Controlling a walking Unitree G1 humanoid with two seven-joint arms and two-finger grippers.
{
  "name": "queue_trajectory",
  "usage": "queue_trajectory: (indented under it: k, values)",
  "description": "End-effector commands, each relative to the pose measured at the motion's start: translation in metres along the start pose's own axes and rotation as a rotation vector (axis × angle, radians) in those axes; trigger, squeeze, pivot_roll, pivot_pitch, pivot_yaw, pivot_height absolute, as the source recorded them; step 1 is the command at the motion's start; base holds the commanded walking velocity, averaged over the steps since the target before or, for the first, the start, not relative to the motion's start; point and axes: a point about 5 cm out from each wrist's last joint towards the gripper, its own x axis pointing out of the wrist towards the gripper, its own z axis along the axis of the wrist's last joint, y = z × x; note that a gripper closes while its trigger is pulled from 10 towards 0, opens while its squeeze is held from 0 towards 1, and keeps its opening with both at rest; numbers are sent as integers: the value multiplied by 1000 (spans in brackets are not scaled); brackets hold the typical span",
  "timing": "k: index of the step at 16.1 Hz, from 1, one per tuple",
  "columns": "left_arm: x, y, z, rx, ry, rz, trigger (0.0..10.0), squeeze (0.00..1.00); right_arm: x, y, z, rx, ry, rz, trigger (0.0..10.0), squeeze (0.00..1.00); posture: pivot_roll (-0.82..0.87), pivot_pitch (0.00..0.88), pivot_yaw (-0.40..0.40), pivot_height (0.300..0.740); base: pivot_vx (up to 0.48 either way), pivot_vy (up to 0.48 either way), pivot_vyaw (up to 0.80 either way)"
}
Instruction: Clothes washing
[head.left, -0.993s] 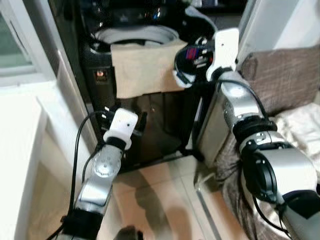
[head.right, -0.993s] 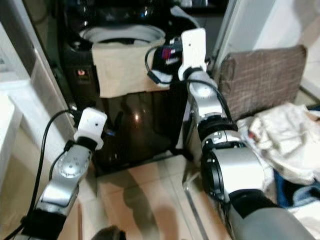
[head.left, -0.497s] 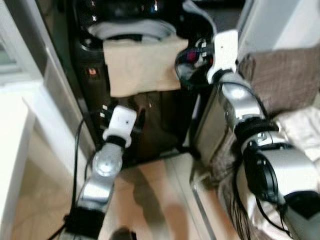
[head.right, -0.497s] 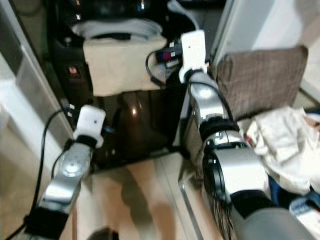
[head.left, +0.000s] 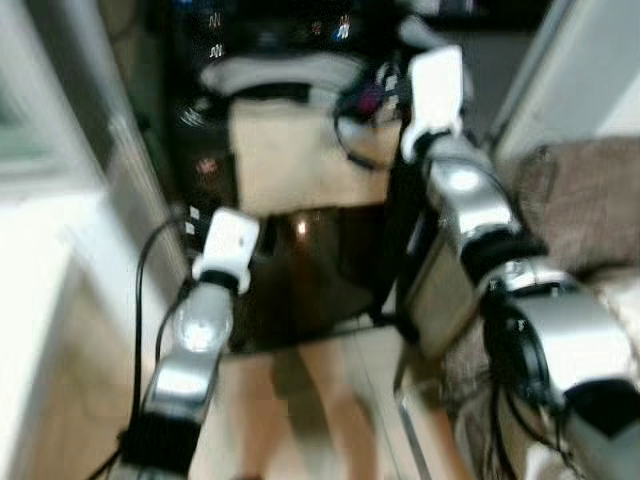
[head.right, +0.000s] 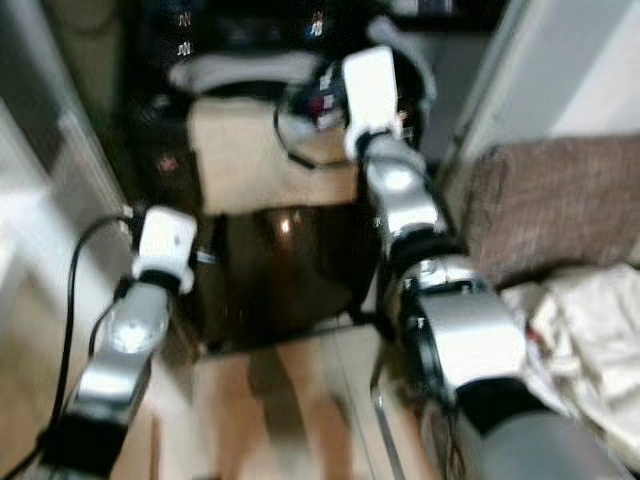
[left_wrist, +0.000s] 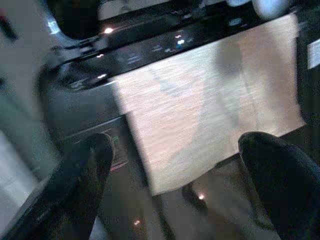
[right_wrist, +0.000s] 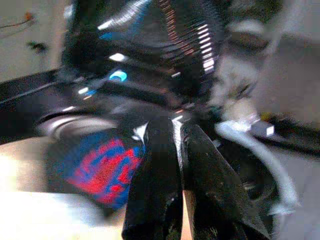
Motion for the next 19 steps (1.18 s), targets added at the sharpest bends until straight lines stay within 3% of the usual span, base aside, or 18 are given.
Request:
queue_trajectory:
  k: [1, 7, 11, 14, 15, 16, 17, 18, 19]
  values:
    - [2, -8, 7, -24, -33, -27, 10000, 0, 5, -15, 18, -9, -60, -39, 0, 0, 89, 0, -41, 740, 480, 0, 0]
    - [2, -11, 9, -4, -43, -46, 10000, 0, 14, -21, 32, -6, -52, -77, 0, 0, 94, 0, -34, 740, 480, 0, 0]
    - [2, -19, 11, -31, -53, -95, 10000, 0, 20, -21, 29, 69, 54, -99, 0, 0, 103, 0, -34, 740, 480, 0, 0]
    - [-1, -12, 9, -28, -47, -38, 10000, 0, 21, -13, 22, 86, 133, -98, 0, 0, 140, 0, -43, 740, 320, 0, 0]
    - [-2, -10, 9, -25, -43, -31, 10000, 0, 21, -9, 19, 85, 164, -86, 7686, 0, 148, 0, -46, 740, 0, 0, 0]
    - [-3, -10, 9, -25, -44, -33, 10000, 0, 21, -7, 18, 82, 178, -79, 1804, 0, 148, 0, -46, 740, 0, 0, 0]
    - [-5, -11, 10, -37, -46, -36, 10000, 0, 23, -5, 18, 64, 195, -83, 4745, 0, 177, 13, -54, 740, 0, 0, 0]
    - [-9, -11, 10, -37, -46, -41, 10000, 0, 25, -2, 22, 54, 200, -73, 10000, 0, 188, 18, -59, 740, 0, 0, 0]
    - [-10, -12, 11, -35, -48, -43, 10000, 0, 26, 0, 23, 46, 202, -70, 10000, 0, 203, 21, -65, 740, 0, 0, 0]
